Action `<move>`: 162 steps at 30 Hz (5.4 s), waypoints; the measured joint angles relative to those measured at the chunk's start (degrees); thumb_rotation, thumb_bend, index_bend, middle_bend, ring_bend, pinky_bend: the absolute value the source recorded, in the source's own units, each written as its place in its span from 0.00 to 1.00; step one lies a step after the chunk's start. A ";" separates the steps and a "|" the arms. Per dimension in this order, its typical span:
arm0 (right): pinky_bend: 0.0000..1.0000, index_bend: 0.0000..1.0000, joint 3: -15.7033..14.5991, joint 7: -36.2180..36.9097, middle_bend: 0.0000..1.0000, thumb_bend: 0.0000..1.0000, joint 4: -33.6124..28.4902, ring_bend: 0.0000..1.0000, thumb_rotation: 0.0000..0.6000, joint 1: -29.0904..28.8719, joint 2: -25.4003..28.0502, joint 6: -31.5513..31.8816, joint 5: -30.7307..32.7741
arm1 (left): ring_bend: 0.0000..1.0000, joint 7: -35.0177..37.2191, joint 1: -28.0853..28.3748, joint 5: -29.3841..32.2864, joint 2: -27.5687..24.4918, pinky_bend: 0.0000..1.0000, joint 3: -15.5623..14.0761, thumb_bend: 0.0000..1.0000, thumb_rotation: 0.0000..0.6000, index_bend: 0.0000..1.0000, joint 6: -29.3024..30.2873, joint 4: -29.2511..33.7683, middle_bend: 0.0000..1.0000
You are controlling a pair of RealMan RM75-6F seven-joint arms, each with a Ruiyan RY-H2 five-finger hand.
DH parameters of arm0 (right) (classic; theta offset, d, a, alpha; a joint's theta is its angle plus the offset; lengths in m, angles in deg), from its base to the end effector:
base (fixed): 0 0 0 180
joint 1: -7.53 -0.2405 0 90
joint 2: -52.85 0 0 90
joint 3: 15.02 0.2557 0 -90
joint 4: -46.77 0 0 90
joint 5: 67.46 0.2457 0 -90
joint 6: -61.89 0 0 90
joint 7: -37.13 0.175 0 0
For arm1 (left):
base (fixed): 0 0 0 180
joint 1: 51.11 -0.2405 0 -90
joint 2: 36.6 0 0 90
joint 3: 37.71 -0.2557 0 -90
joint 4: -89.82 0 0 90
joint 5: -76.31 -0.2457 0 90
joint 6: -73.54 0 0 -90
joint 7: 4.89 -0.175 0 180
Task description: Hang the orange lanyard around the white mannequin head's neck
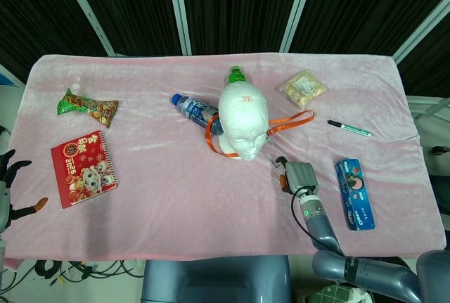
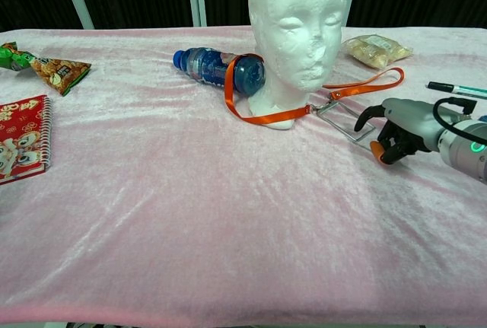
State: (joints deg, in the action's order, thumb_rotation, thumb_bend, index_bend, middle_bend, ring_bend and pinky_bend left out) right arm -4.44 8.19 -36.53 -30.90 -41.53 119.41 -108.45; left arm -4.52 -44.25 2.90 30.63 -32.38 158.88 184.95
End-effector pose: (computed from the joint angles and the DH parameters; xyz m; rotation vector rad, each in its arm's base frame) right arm -0.2029 -0.3585 -0.0907 1.6094 -1.2665 0.6678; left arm -0.3302 0.2320 0.1222 -1.1602 -1.0303 -0.9322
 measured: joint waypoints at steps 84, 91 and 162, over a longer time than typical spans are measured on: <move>0.88 0.28 -6.60 2.61 0.81 0.58 -13.05 0.83 1.00 4.78 1.87 2.32 -7.63 | 0.00 -0.55 -1.49 -0.25 0.98 0.00 2.90 0.09 1.00 0.23 -0.80 0.13 0.05; 0.88 0.28 -7.38 2.19 0.81 0.58 -15.15 0.83 1.00 5.14 2.36 2.73 -8.37 | 0.00 -0.57 -1.59 -0.36 0.95 0.00 2.97 0.09 1.00 0.23 -0.70 0.22 0.05; 0.23 0.10 -17.58 21.39 0.10 0.13 -17.80 0.20 1.00 26.67 28.24 29.20 -38.65 | 0.00 -4.00 -2.56 -5.90 -1.93 0.00 -1.56 0.09 1.00 0.22 -1.86 3.46 0.05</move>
State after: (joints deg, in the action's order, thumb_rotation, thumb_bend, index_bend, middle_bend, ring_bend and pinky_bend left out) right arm -22.02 29.58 -54.33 -4.23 -13.29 148.61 -147.10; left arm -8.52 -46.81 -3.00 28.70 -33.94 157.02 188.42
